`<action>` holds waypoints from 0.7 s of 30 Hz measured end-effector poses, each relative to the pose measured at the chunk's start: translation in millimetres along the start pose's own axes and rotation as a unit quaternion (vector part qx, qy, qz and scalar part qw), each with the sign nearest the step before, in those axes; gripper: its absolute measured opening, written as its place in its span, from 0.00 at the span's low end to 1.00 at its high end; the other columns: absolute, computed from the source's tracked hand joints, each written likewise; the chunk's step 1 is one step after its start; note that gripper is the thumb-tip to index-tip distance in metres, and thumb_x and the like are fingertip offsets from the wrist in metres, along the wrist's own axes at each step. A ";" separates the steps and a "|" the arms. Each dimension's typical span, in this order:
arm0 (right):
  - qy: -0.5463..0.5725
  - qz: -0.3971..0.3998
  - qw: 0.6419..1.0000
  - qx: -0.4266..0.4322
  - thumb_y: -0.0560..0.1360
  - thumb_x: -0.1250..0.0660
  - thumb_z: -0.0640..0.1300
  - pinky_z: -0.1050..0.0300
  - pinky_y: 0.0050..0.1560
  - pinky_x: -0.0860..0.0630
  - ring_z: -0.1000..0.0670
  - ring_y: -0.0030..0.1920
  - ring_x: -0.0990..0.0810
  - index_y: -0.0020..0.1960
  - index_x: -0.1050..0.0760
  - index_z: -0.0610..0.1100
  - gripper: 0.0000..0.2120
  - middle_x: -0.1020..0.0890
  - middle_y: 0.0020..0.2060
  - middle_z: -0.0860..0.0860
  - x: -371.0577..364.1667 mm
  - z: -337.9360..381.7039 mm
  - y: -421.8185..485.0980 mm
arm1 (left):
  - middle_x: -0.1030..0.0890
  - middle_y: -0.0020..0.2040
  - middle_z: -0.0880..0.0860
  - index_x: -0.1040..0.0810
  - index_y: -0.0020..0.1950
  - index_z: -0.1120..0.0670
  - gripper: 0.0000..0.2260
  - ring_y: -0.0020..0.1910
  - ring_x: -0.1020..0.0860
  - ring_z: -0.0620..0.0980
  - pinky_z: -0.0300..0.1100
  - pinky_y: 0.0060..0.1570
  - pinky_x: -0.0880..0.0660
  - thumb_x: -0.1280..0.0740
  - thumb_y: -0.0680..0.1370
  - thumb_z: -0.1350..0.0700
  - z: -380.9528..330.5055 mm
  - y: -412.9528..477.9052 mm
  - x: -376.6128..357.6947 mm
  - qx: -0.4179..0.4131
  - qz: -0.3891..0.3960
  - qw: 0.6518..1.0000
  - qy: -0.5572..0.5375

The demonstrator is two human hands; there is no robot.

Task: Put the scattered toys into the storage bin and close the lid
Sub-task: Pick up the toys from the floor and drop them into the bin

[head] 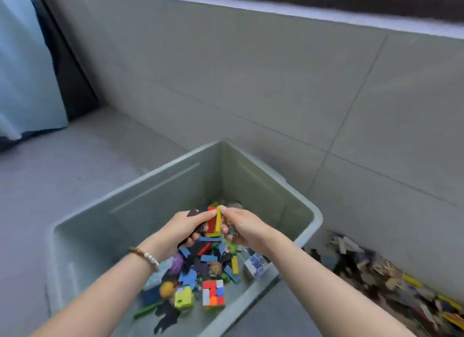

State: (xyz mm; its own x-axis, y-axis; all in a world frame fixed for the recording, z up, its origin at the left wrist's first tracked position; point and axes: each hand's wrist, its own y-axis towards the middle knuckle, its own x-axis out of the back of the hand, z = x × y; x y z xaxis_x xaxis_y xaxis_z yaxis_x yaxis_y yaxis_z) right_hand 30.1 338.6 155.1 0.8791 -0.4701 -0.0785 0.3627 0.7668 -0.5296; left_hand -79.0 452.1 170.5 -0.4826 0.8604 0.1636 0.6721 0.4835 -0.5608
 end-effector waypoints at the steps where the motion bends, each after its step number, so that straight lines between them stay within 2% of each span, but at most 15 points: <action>1: -0.026 0.003 0.999 -0.033 0.80 0.43 0.52 0.64 0.30 0.33 0.54 0.28 0.31 0.41 0.28 0.46 0.13 0.26 0.30 0.52 -6.8 -7.7 11.2 | 0.27 0.28 0.48 0.26 0.38 0.54 0.13 0.23 0.34 0.43 0.32 0.20 0.40 0.30 0.74 0.46 16.1 9.3 5.8 0.011 -0.008 1.000 -0.005; 3: -0.071 0.003 0.993 -0.099 0.80 0.42 0.47 0.60 0.37 0.26 0.52 0.35 0.25 0.52 0.26 0.42 0.11 0.22 0.42 0.48 -14.7 -20.6 26.0 | 0.20 0.37 0.51 0.21 0.43 0.56 0.13 0.29 0.27 0.44 0.33 0.25 0.30 0.33 0.76 0.46 40.9 23.1 14.4 0.026 -0.023 0.999 -0.010; 5: -0.136 -0.015 0.981 -0.135 0.80 0.43 0.44 0.54 0.52 0.23 0.47 0.52 0.23 0.65 0.30 0.39 0.16 0.25 0.59 0.44 -13.5 -29.7 33.1 | 0.20 0.56 0.55 0.22 0.58 0.56 0.14 0.47 0.21 0.50 0.40 0.45 0.22 0.35 0.78 0.47 61.8 34.5 26.1 0.035 -0.044 0.998 0.014; 7: -0.227 -0.035 0.965 -0.124 0.81 0.44 0.44 0.52 0.63 0.29 0.44 0.66 0.28 0.71 0.35 0.41 0.20 0.29 0.67 0.45 -5.4 -34.5 35.0 | 0.27 0.67 0.55 0.32 0.70 0.57 0.23 0.63 0.27 0.54 0.44 0.60 0.29 0.36 0.78 0.47 76.6 41.1 41.3 0.044 -0.074 0.992 0.097; 8: -0.256 -0.047 0.959 -0.110 0.81 0.44 0.45 0.54 0.64 0.31 0.45 0.68 0.30 0.72 0.36 0.41 0.21 0.30 0.69 0.45 0.0 -35.3 35.4 | 0.28 0.68 0.55 0.33 0.71 0.57 0.24 0.66 0.28 0.54 0.45 0.63 0.31 0.35 0.78 0.48 81.5 43.9 48.4 0.042 -0.088 0.986 0.135; 11: -0.331 -0.072 0.938 -0.080 0.79 0.41 0.46 0.59 0.63 0.33 0.48 0.67 0.30 0.71 0.34 0.41 0.21 0.29 0.69 0.46 20.2 -32.1 28.9 | 0.26 0.64 0.54 0.28 0.63 0.53 0.15 0.67 0.30 0.56 0.42 0.60 0.33 0.36 0.78 0.51 80.5 43.1 60.5 0.015 -0.100 0.964 0.247; 14: -0.480 -0.100 0.871 -0.030 0.78 0.39 0.48 0.56 0.69 0.37 0.47 0.71 0.34 0.72 0.36 0.45 0.23 0.34 0.72 0.47 50.3 -15.3 7.3 | 0.36 0.74 0.54 0.40 0.75 0.55 0.27 0.73 0.38 0.54 0.45 0.70 0.38 0.38 0.79 0.46 59.3 37.2 55.5 -0.031 -0.098 0.925 0.367; 16: -0.545 -0.129 0.828 0.014 0.78 0.39 0.50 0.53 0.71 0.40 0.48 0.73 0.39 0.72 0.38 0.48 0.23 0.39 0.74 0.50 73.8 -0.4 -13.1 | 0.38 0.75 0.53 0.42 0.76 0.54 0.29 0.74 0.40 0.53 0.48 0.72 0.39 0.40 0.79 0.43 35.0 32.0 40.6 -0.097 -0.113 0.893 0.426; 21: -0.568 -0.187 0.798 0.082 0.78 0.39 0.51 0.52 0.69 0.35 0.52 0.73 0.38 0.71 0.37 0.53 0.22 0.42 0.75 0.56 133.1 30.8 -79.4 | 0.40 0.76 0.51 0.42 0.76 0.51 0.29 0.75 0.42 0.51 0.47 0.73 0.43 0.43 0.79 0.40 -37.1 14.7 -28.5 -0.245 -0.105 0.842 0.470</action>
State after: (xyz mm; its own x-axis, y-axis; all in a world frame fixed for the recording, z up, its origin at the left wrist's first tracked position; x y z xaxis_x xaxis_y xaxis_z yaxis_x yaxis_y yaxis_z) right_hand 127.9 228.6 212.7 0.3799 -0.0521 0.9236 0.6182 0.7571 -0.2116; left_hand -34.5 440.7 187.7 -0.1176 0.3839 0.9158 0.8897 0.4504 -0.0746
